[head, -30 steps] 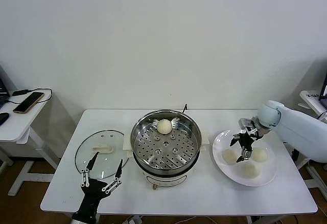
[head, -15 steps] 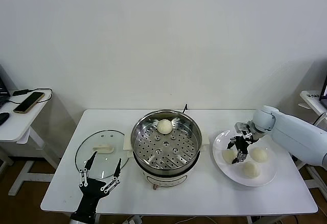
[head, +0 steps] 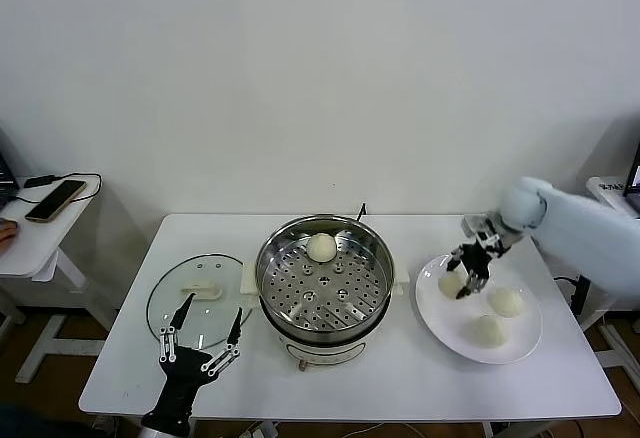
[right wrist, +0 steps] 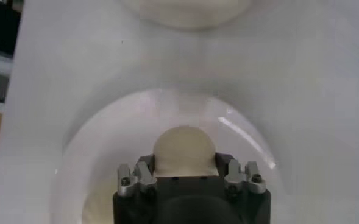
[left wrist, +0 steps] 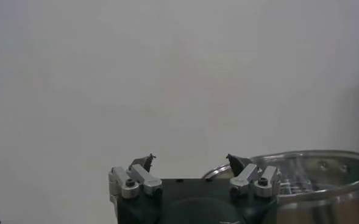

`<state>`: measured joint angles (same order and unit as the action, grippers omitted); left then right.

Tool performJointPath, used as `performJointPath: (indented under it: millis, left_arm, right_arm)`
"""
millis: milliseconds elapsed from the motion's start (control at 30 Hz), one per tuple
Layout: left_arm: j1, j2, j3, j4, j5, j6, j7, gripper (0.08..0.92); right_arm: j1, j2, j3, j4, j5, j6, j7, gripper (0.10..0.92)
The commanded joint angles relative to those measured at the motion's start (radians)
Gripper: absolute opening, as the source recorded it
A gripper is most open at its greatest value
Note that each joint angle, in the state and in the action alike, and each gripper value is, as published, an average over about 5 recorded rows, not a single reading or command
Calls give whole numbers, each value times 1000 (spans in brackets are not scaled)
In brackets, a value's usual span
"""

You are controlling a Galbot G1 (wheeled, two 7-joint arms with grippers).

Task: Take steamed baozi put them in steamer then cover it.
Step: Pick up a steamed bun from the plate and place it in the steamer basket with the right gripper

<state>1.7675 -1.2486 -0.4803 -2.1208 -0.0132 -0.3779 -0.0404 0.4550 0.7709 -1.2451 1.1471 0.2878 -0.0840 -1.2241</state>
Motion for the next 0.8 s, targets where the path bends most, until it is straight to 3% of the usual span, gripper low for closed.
performJointPath:
  millis: [33, 333, 800]
  left_arm:
    - [-1, 5, 5, -3, 0, -1, -3, 823]
    - [-15, 16, 20, -1, 0, -2, -10, 823]
    - [-26, 14, 21, 8, -2, -5, -16, 823]
  right_arm:
    - [438, 190, -265, 144, 258, -65, -78, 668]
    - [454, 467, -293, 149, 434, -144, -5, 662]
    - [240, 676, -315, 25, 426, -200, 150, 660]
